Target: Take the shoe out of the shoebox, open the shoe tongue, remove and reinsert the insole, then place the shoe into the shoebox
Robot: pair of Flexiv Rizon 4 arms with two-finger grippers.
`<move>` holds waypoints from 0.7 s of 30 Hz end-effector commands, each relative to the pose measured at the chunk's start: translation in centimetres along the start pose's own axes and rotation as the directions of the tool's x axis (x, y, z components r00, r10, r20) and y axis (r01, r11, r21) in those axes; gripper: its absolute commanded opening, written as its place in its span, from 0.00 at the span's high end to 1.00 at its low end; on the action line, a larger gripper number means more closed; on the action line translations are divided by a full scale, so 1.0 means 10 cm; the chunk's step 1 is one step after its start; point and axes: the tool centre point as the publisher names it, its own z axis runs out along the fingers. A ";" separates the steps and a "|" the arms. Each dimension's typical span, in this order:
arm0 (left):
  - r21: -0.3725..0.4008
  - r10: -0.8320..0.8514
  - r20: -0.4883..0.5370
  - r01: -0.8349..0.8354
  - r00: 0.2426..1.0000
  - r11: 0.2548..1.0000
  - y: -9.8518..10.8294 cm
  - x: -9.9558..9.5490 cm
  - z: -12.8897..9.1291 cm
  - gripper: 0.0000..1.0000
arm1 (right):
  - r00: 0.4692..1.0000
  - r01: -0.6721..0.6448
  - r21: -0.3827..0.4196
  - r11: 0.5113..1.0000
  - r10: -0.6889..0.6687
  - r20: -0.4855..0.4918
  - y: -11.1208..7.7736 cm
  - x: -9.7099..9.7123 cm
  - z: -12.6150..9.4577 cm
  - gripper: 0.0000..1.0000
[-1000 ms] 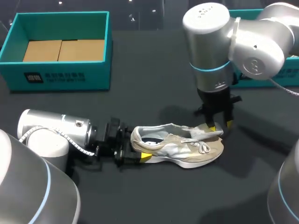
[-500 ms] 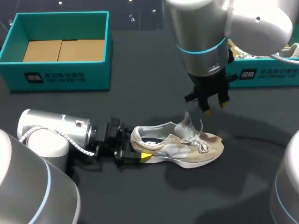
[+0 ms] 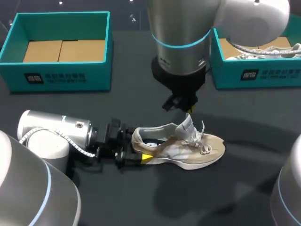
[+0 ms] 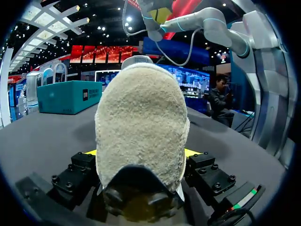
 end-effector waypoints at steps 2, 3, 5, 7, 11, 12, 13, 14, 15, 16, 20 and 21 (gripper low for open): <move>0.000 0.000 0.003 0.000 1.000 1.000 0.04 0.01 0.00 1.00 | 0.971 0.218 -0.075 0.973 -0.224 -0.085 0.00 0.03 0.07 1.00; 0.000 0.000 0.003 0.000 1.000 1.000 0.04 0.01 0.00 1.00 | 0.971 0.218 -0.075 0.973 -0.224 -0.085 0.00 0.03 0.07 1.00; 0.000 0.000 0.003 0.000 1.000 1.000 0.04 0.01 0.00 1.00 | 0.971 0.218 -0.075 0.973 -0.224 -0.085 0.00 0.03 0.07 1.00; 0.000 0.000 0.003 0.000 1.000 1.000 0.04 0.01 0.00 1.00 | 0.971 0.218 -0.075 0.973 -0.224 -0.085 0.00 0.03 0.07 1.00; 0.000 0.000 0.003 0.000 1.000 1.000 0.04 0.01 0.00 1.00 | 0.905 0.408 -0.097 0.908 -0.416 -0.093 0.21 0.29 0.18 1.00; 0.000 0.000 0.003 0.000 1.000 1.000 0.04 0.01 0.00 1.00 | 0.885 0.445 -0.107 0.889 -0.455 -0.095 0.25 0.36 0.22 1.00; 0.000 0.000 0.003 0.000 1.000 1.000 0.04 0.01 0.00 1.00 | 0.859 0.488 -0.123 0.864 -0.500 -0.105 0.30 0.43 0.25 1.00; 0.000 0.000 0.003 0.000 1.000 1.000 0.04 0.01 0.00 1.00 | 0.838 0.521 -0.135 0.843 -0.535 -0.105 0.32 0.49 0.27 1.00; 0.000 0.000 0.003 0.000 1.000 1.000 0.04 0.01 0.00 1.00 | 0.818 0.548 -0.151 0.823 -0.565 -0.111 0.36 0.55 0.30 1.00; 0.000 0.000 0.003 0.000 1.000 1.000 0.04 0.01 0.00 1.00 | 0.788 0.585 -0.167 0.794 -0.605 -0.116 0.38 0.61 0.32 1.00; 0.000 0.000 0.003 0.000 1.000 1.000 0.04 0.01 0.00 1.00 | 0.720 0.668 -0.157 0.727 -0.685 -0.113 0.41 0.73 0.39 1.00; 0.000 0.000 0.003 0.000 1.000 1.000 0.04 0.01 0.00 1.00 | 0.720 0.668 -0.157 0.727 -0.685 -0.113 0.41 0.73 0.39 1.00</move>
